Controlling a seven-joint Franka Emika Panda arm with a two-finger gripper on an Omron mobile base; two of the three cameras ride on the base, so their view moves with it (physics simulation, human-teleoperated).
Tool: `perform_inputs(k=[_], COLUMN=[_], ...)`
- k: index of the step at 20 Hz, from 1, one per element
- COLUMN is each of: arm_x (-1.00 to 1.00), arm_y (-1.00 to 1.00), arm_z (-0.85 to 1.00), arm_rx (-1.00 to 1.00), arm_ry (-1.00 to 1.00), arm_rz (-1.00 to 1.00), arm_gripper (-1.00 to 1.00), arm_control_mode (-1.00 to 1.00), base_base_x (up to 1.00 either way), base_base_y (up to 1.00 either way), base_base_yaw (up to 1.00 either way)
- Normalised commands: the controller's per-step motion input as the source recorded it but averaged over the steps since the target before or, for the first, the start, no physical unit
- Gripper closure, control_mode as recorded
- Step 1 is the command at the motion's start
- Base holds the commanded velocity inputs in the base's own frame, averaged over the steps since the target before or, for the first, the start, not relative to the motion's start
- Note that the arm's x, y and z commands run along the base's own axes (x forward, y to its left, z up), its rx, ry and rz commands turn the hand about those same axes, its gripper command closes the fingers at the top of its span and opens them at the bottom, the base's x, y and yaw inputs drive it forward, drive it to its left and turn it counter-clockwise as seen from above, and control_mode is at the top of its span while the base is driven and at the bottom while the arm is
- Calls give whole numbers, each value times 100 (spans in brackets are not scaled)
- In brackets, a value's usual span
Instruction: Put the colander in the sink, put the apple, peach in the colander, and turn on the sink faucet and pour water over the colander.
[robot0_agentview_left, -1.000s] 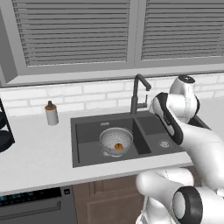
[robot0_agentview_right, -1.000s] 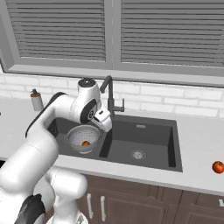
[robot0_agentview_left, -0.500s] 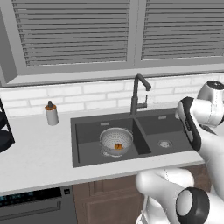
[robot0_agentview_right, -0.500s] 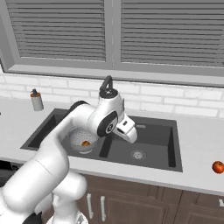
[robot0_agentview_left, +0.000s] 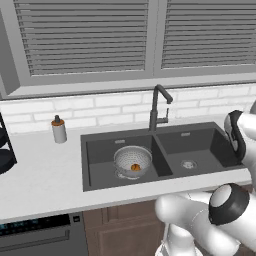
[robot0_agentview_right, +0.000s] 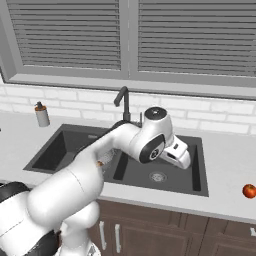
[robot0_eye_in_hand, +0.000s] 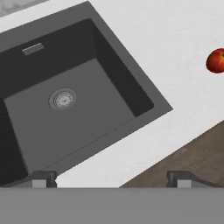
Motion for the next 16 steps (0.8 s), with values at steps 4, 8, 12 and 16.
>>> perform_inputs(k=[4,8,12,16], arm_x=[0,0,0,0], arm_y=[-100,-100,-100,-92], arm_z=[-4,-8,-16,-21], arm_rx=[-1,0,0,0], arm_ry=[1,1,0,0], arm_rz=[0,0,0,0], arm_gripper=[-100,-100,-100,-100], arm_control_mode=[-100,-100,-100,-100], base_base_x=[0,0,0,0], base_base_y=[0,0,0,0], base_base_yaw=[0,0,0,0])
